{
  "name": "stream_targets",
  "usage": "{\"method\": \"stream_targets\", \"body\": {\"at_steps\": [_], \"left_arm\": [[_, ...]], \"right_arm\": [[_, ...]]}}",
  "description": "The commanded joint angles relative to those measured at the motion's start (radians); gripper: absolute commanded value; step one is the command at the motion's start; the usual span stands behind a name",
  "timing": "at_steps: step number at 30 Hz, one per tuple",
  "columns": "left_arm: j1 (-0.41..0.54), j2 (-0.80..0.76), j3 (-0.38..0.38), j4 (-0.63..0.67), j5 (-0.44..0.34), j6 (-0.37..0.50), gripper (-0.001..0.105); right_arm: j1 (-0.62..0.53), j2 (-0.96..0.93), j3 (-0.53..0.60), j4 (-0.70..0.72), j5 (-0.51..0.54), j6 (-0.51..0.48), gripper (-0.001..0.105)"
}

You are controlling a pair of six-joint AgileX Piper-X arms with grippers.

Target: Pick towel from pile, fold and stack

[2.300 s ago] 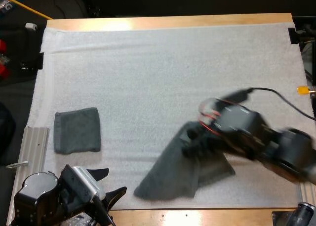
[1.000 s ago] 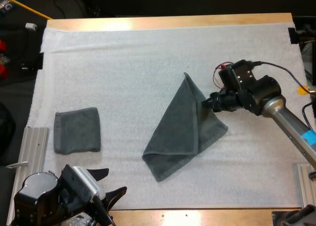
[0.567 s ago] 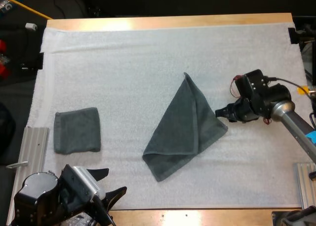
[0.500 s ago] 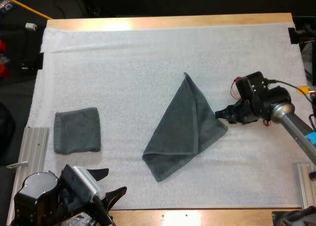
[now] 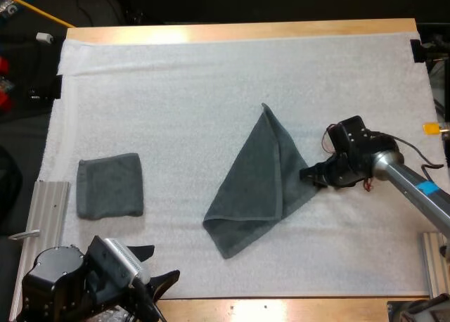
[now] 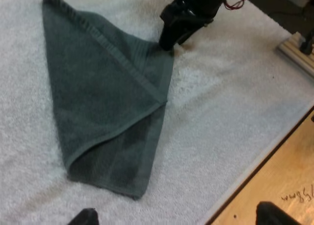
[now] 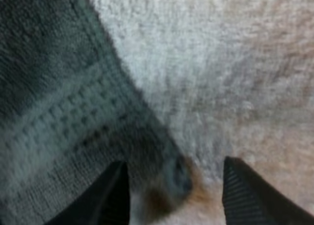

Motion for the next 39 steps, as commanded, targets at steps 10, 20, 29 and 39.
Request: {"method": "stream_targets", "body": {"at_steps": [10,20,29,39], "left_arm": [[-0.005,0.006,-0.003,0.005,0.01,-0.002,0.062],[-0.023,0.194,-0.003,0.002,0.014,0.135,0.062],[-0.187,0.475,-0.003,-0.026,-0.107,0.229,0.061],[-0.402,0.725,-0.003,-0.247,-0.261,0.221,0.061]], "right_arm": [[-0.004,0.024,-0.001,-0.028,-0.056,0.056,0.014],[-0.004,-0.026,-0.001,0.048,-0.054,0.021,0.0],[-0.004,-0.071,-0.001,0.054,-0.052,0.017,0.0],[-0.004,-0.071,-0.001,0.092,-0.047,0.017,0.0]]}}
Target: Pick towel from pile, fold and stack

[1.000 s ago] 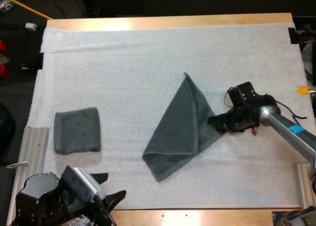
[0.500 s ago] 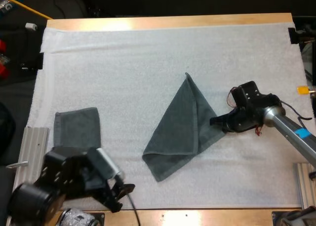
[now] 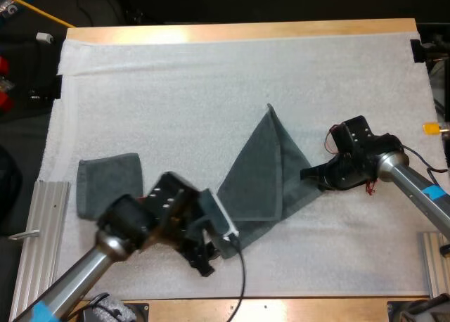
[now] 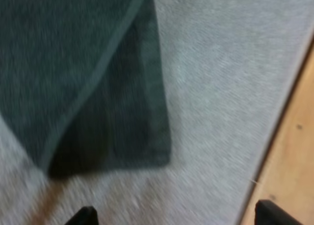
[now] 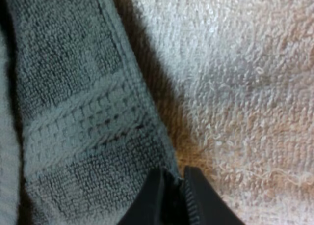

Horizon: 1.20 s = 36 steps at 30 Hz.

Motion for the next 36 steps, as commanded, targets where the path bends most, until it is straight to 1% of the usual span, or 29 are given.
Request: {"method": "stream_targets", "body": {"at_steps": [1,6,8,10,13,15,18,24,29,31,36], "left_arm": [[-0.026,0.014,-0.003,-0.035,-0.032,0.004,0.061],[-0.111,0.105,-0.003,-0.105,-0.059,0.0,0.061],[-0.142,0.149,-0.003,-0.125,-0.1,0.0,0.061],[-0.16,0.187,-0.003,-0.133,-0.126,0.0,0.061],[-0.182,0.248,-0.003,-0.135,-0.135,-0.008,0.061],[-0.183,0.281,-0.003,-0.142,-0.138,-0.029,0.061],[-0.183,0.335,-0.003,-0.156,-0.173,-0.058,0.061],[-0.183,0.426,-0.003,-0.175,-0.176,-0.069,0.06],[-0.183,0.471,-0.001,-0.178,-0.176,-0.113,0.046],[-0.183,0.478,0.007,-0.189,-0.176,-0.114,0.044],[-0.183,0.479,0.058,-0.223,-0.176,-0.114,0.044]], "right_arm": [[-0.004,-0.012,-0.001,0.01,-0.013,-0.012,0.0],[-0.004,-0.012,-0.001,0.01,-0.013,-0.012,0.0],[-0.004,-0.012,-0.001,0.01,-0.013,-0.012,0.0],[-0.004,-0.012,-0.001,0.01,-0.013,-0.012,0.0],[-0.004,-0.012,-0.001,0.011,-0.013,-0.012,0.0],[-0.004,-0.012,-0.001,0.011,-0.013,-0.012,0.0],[-0.004,-0.012,-0.001,0.011,-0.013,-0.012,0.0],[-0.004,-0.012,-0.001,0.011,-0.013,-0.012,0.0],[-0.004,-0.012,-0.001,0.011,-0.013,-0.02,0.0],[-0.004,-0.012,-0.001,0.011,-0.013,-0.02,0.0],[-0.004,-0.012,-0.001,0.011,-0.013,-0.02,0.0]]}}
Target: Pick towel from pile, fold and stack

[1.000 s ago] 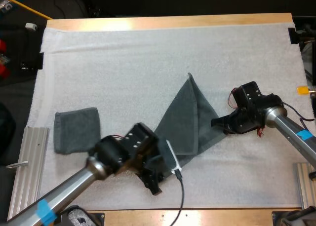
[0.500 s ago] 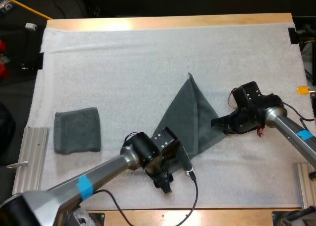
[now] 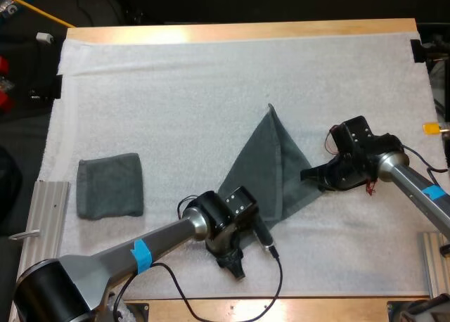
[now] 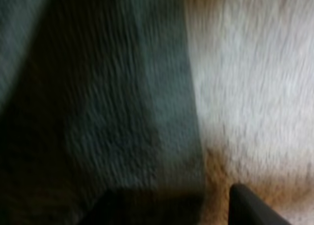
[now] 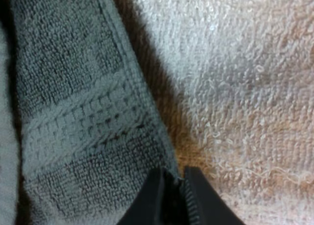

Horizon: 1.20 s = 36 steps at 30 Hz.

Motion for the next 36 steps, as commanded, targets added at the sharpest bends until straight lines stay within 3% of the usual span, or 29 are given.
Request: {"method": "stream_targets", "body": {"at_steps": [1,10,12,17,25,33,36], "left_arm": [[-0.005,0.002,0.011,-0.007,-0.016,-0.009,0.044],[-0.005,0.002,0.037,-0.066,-0.039,-0.009,0.043],[-0.005,0.002,0.037,-0.067,-0.039,-0.009,0.037],[-0.005,0.002,0.037,-0.067,-0.039,-0.009,0.001],[-0.005,-0.035,-0.001,-0.003,-0.035,-0.031,0.0],[-0.005,-0.215,-0.092,0.089,-0.022,-0.031,0.0],[-0.005,-0.292,-0.14,0.125,0.027,-0.029,0.0]], "right_arm": [[-0.004,-0.012,-0.001,0.009,-0.013,-0.012,0.0],[-0.004,-0.012,-0.001,0.017,-0.013,-0.012,0.0],[-0.004,-0.012,-0.001,0.024,-0.013,-0.012,0.0],[-0.004,-0.012,-0.001,0.03,-0.013,-0.012,0.0],[-0.004,-0.043,-0.001,0.046,-0.029,-0.012,0.0],[-0.004,-0.245,-0.003,0.066,-0.029,-0.012,0.0],[-0.004,-0.343,-0.006,0.105,-0.017,-0.012,0.0]]}}
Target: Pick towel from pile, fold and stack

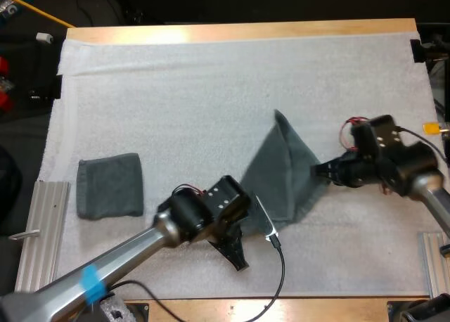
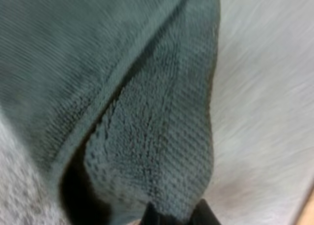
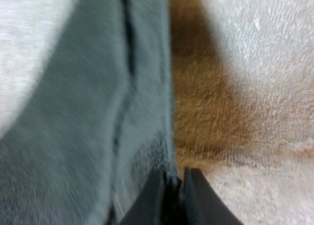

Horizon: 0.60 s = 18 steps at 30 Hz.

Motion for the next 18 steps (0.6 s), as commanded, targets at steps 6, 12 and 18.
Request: {"method": "stream_targets", "body": {"at_steps": [6,12,18], "left_arm": [[-0.005,-0.131,-0.127,0.091,0.081,-0.007,0.0],[-0.005,-0.206,-0.245,0.137,0.085,-0.007,0.0],[0.003,-0.239,-0.301,0.137,0.083,-0.026,0.0]], "right_arm": [[-0.004,-0.162,-0.062,0.188,0.047,-0.012,0.0],[0.0,-0.243,-0.174,0.411,0.063,-0.012,0.0],[0.0,-0.255,-0.294,0.634,-0.052,-0.012,0.0]]}}
